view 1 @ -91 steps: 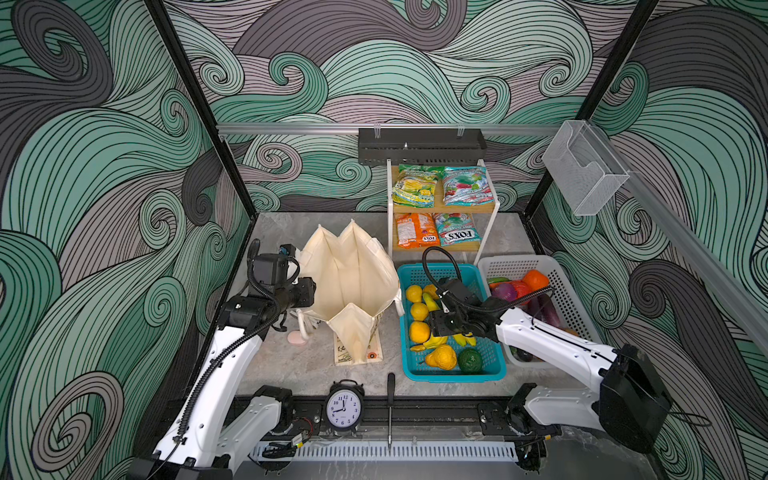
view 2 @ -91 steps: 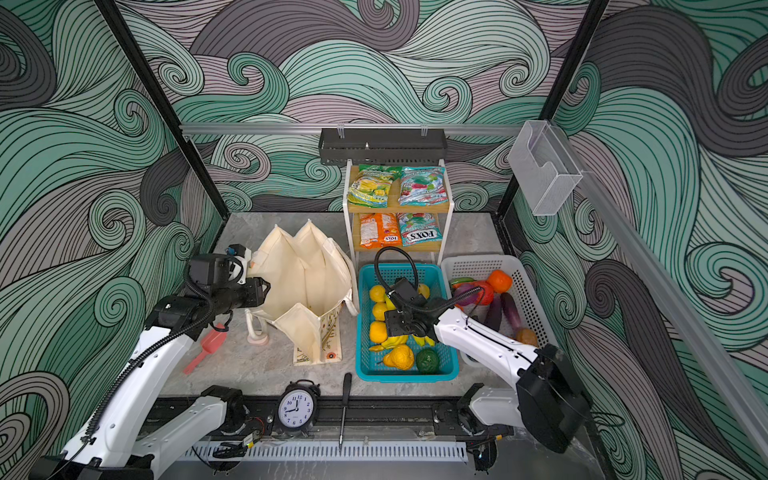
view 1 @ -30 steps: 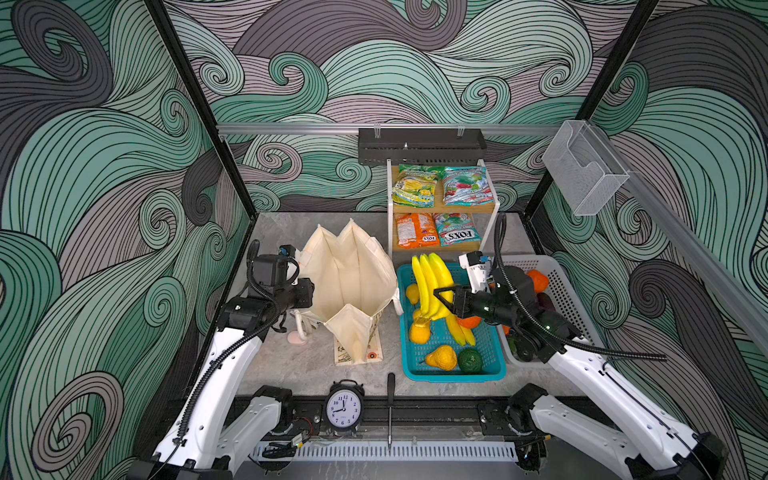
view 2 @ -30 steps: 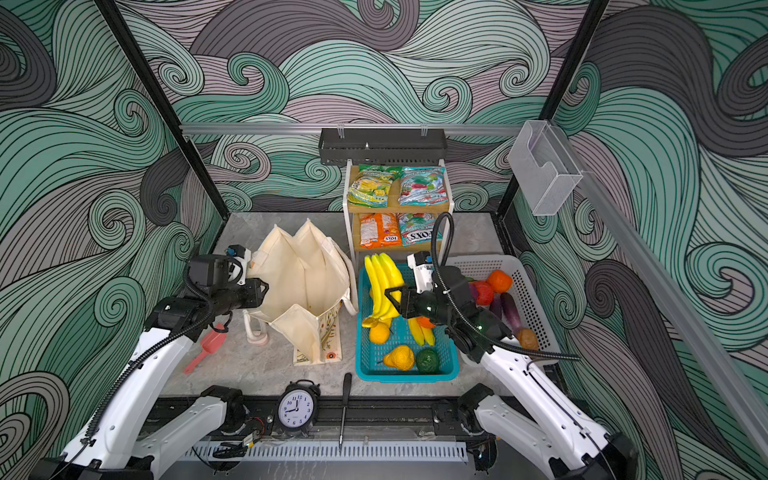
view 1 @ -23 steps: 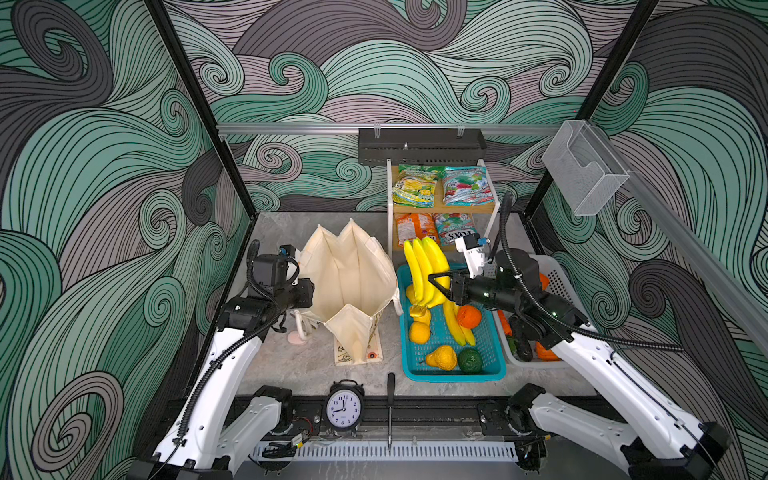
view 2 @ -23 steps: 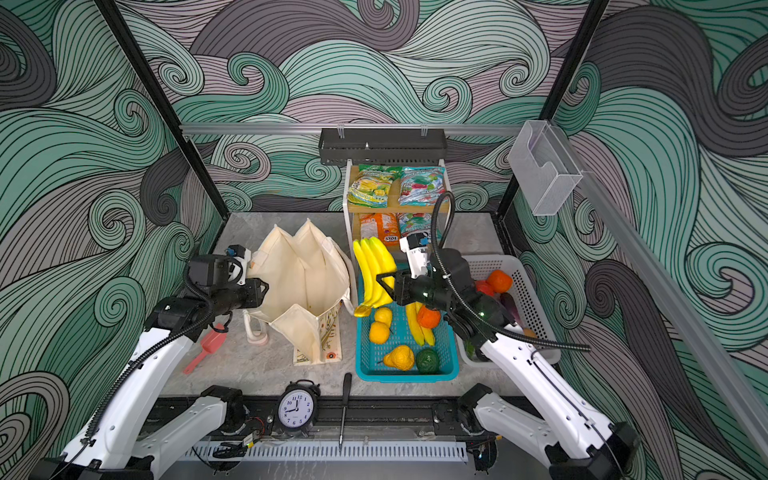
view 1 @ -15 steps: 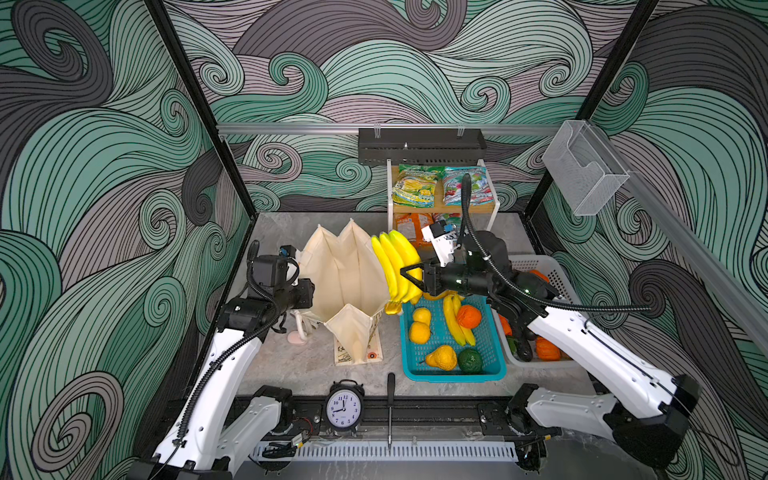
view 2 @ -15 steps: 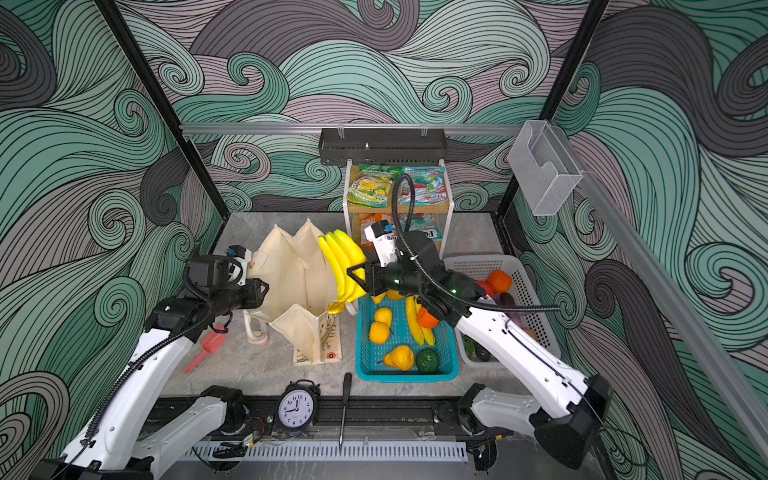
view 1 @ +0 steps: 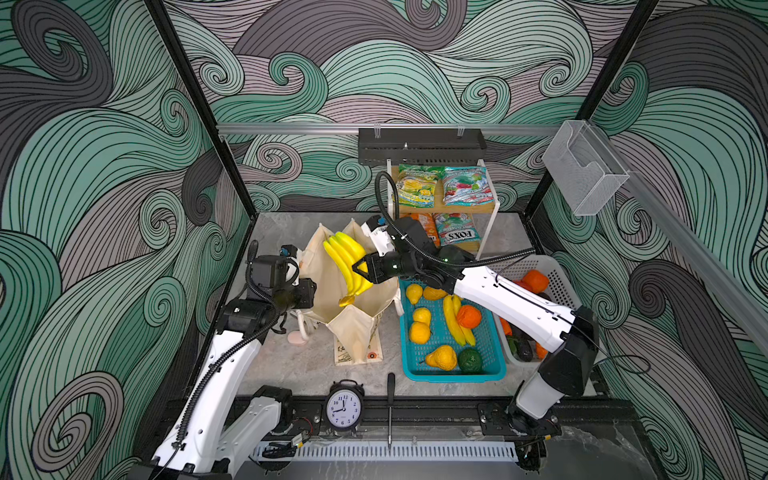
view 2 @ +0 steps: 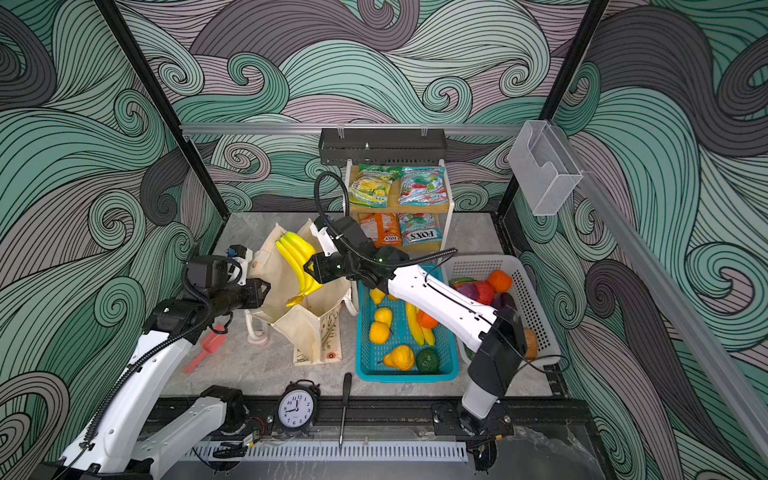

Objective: Place the food into the grocery bag and tie it
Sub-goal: 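Lift the bananas with the right gripper and carry them over the tote, then lower the bananas into the tote and open the right gripper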

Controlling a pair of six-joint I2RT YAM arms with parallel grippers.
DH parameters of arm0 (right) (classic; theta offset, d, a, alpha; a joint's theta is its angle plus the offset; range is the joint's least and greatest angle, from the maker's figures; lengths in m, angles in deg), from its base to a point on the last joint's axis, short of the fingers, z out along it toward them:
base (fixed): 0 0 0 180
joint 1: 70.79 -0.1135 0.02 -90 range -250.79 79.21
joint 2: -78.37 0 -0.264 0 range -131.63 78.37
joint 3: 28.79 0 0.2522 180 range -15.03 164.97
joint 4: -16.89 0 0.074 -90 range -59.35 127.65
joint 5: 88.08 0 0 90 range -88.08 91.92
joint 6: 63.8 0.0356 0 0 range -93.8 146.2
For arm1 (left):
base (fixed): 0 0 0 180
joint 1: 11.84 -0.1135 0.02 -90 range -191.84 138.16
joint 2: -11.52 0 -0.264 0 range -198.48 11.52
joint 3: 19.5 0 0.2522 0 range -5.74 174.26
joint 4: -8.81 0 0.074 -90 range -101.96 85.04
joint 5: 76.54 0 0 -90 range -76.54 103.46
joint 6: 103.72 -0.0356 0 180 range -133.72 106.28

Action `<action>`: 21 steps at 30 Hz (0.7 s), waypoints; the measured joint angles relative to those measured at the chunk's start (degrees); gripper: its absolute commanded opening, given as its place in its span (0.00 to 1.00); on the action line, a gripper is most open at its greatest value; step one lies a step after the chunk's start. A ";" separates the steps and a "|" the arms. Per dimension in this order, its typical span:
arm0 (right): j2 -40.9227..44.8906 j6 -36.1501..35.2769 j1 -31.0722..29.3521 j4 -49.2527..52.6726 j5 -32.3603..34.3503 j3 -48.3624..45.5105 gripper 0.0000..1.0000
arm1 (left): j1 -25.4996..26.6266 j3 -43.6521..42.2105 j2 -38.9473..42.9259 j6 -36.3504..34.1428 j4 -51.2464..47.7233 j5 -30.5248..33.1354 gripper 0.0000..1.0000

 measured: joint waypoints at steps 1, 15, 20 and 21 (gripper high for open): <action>-0.70 -0.11 -0.42 0.22 0.42 0.24 0.21 | 0.00 0.00 0.04 0.00 0.09 -0.15 0.37; -8.55 -0.31 -2.05 3.63 2.84 2.08 0.19 | 0.00 -0.04 0.76 -0.17 0.68 -2.49 0.37; -10.73 -0.79 -2.86 6.08 6.38 3.89 0.19 | 0.00 -0.24 0.81 -0.35 1.53 -5.31 0.37; -11.08 -0.90 -2.97 6.67 7.08 4.20 0.19 | 0.00 -0.37 0.87 -0.37 1.77 -5.68 0.37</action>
